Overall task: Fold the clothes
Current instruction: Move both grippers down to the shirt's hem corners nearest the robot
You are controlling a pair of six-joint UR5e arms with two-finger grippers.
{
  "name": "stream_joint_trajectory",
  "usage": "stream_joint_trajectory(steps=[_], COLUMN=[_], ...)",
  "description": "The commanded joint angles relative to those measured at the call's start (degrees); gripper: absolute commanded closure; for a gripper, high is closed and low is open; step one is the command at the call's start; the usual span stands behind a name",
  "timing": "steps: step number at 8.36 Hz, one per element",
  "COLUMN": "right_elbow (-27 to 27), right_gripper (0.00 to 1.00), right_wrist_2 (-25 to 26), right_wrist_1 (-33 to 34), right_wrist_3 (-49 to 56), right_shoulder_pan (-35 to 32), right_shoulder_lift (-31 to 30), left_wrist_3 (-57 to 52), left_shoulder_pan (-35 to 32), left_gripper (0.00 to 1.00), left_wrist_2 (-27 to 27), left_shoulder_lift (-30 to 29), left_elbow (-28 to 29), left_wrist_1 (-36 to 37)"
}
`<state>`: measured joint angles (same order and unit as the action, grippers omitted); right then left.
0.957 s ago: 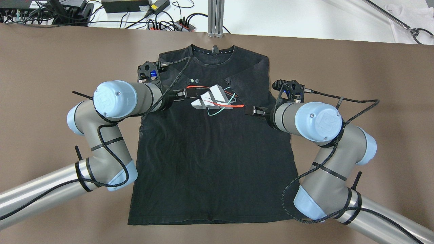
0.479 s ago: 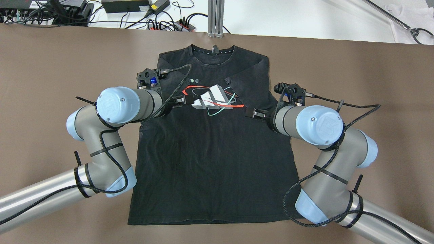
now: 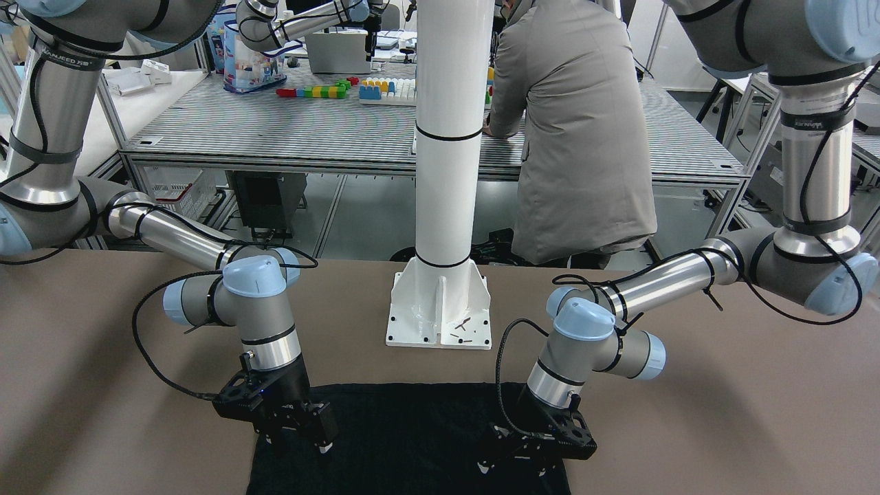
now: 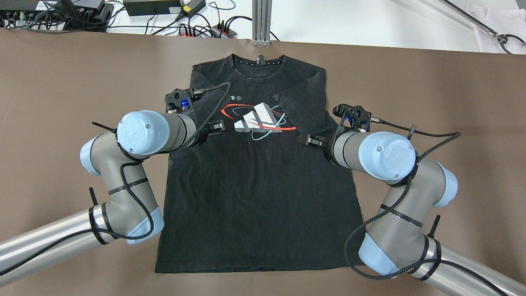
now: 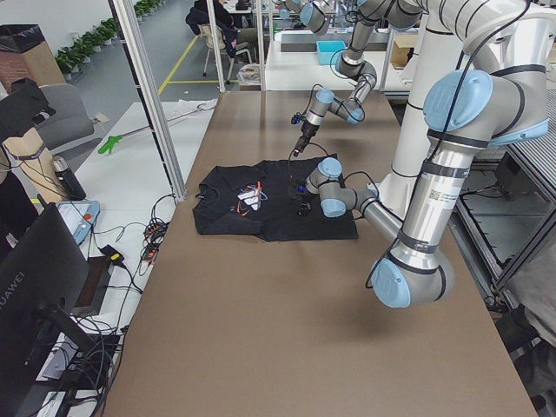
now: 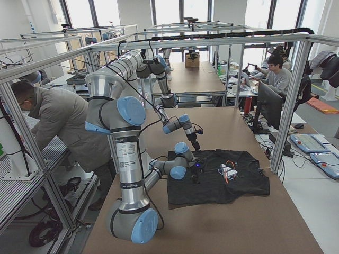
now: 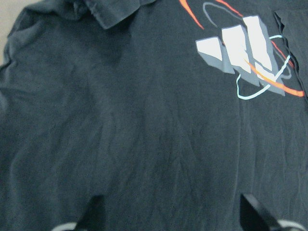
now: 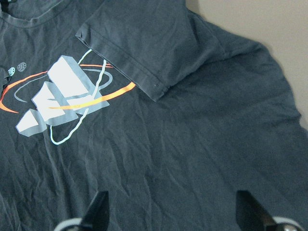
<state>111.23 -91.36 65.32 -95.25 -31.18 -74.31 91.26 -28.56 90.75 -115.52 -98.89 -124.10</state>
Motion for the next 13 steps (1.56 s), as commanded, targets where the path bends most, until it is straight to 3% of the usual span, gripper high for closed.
stream_joint_trajectory(steps=[1,3,5,6,9,13], right_elbow=[3.1,3.2,3.3,3.5,4.9,5.0], right_gripper=[0.05,0.05,0.05,0.06,0.06,0.06], right_wrist_2=[0.1,1.7,2.1,2.1,2.7,4.7], right_wrist_1=[-0.1,-1.7,-13.0,-14.4,-14.4,-14.4], right_wrist_3=[-6.4,-8.8,-9.0,-9.7,-11.9,-12.4], right_shoulder_pan=[2.0,3.8,4.4,4.7,6.8,7.5], right_shoulder_lift=[-4.5,-6.3,-13.4,-15.8,-16.6,-16.7], left_wrist_3=[3.0,4.6,6.3,6.5,10.2,11.2], left_shoulder_pan=[4.0,6.7,10.1,12.5,16.9,19.9], left_gripper=[0.0,0.0,0.0,0.0,0.0,0.0], left_wrist_2=[-0.6,-3.6,-6.0,-7.7,-10.8,-10.7], left_shoulder_lift=[4.2,5.2,11.5,14.9,17.5,22.5], left_elbow=[-3.7,-3.8,-9.5,-12.7,-13.8,-16.9], left_wrist_1=[0.1,0.0,0.0,0.1,0.1,0.1])
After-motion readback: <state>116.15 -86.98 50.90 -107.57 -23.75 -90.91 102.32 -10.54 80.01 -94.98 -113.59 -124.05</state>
